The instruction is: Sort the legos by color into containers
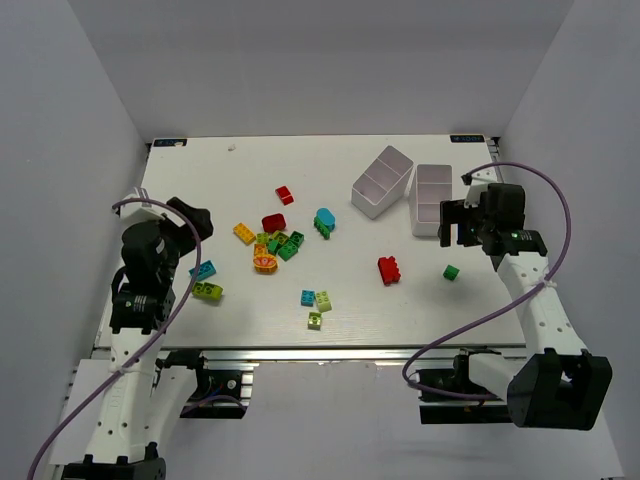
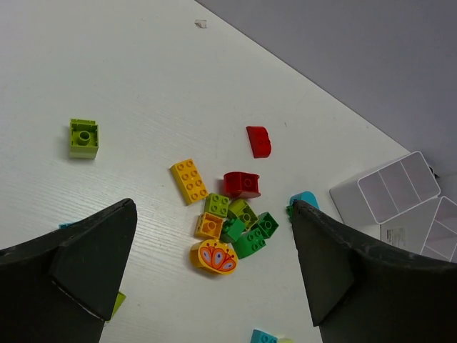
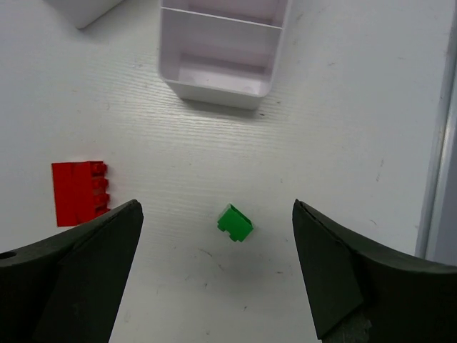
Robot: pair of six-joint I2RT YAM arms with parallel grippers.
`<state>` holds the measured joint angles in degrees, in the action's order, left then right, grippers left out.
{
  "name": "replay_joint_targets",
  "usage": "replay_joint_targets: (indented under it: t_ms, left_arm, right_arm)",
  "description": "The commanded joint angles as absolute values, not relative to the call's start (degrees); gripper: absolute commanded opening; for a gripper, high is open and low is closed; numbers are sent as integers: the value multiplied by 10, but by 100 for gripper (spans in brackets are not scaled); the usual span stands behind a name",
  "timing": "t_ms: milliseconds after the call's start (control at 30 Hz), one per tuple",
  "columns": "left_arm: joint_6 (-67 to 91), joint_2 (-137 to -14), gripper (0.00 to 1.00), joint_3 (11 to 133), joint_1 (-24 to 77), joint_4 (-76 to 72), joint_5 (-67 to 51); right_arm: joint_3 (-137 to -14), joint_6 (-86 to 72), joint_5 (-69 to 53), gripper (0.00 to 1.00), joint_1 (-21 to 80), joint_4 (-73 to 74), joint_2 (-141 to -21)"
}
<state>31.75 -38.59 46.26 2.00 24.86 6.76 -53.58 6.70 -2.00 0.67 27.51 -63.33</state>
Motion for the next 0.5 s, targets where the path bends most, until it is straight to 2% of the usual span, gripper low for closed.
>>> replay_joint_targets:
  t_ms: [0, 33, 67, 100, 167, 267, 300, 367, 400, 433, 467]
  left_arm:
    - [326, -379, 98, 468, 20, 242, 62]
    - [328, -381, 98, 469, 20, 242, 62]
    - [329, -383, 98, 470, 20, 240, 60]
    - [332, -387, 98, 470, 19, 239, 57]
    - [339, -392, 98, 468, 19, 234, 48]
    - [354, -397, 98, 458, 20, 223, 33]
    - [363, -397, 95, 454, 20, 210, 19]
    - [372, -396, 89, 437, 20, 186, 4]
    - [384, -396, 61, 428, 20, 176, -25]
    - [384, -397, 61, 427, 20, 173, -25]
    - [390, -399, 31, 426, 20, 171, -42]
  right_arm:
    - [-562, 118, -137, 90, 7, 255, -635]
    - [-558, 146, -178, 90, 6, 257, -632]
    - [-554, 239, -227, 90, 6, 263, -623]
    - [-543, 292, -330, 90, 7, 288, -619]
    - [-526, 431, -448, 90, 7, 311, -599]
    - [-483, 550, -516, 89, 12, 336, -585]
    - [-477, 627, -551, 89, 12, 357, -584]
    - [-455, 626, -573, 88, 18, 336, -596]
    - [-460, 608, -579, 53, 25, 341, -620]
    - [-468, 608, -579, 52, 28, 342, -636]
    - [-479, 582, -570, 17, 31, 339, -652]
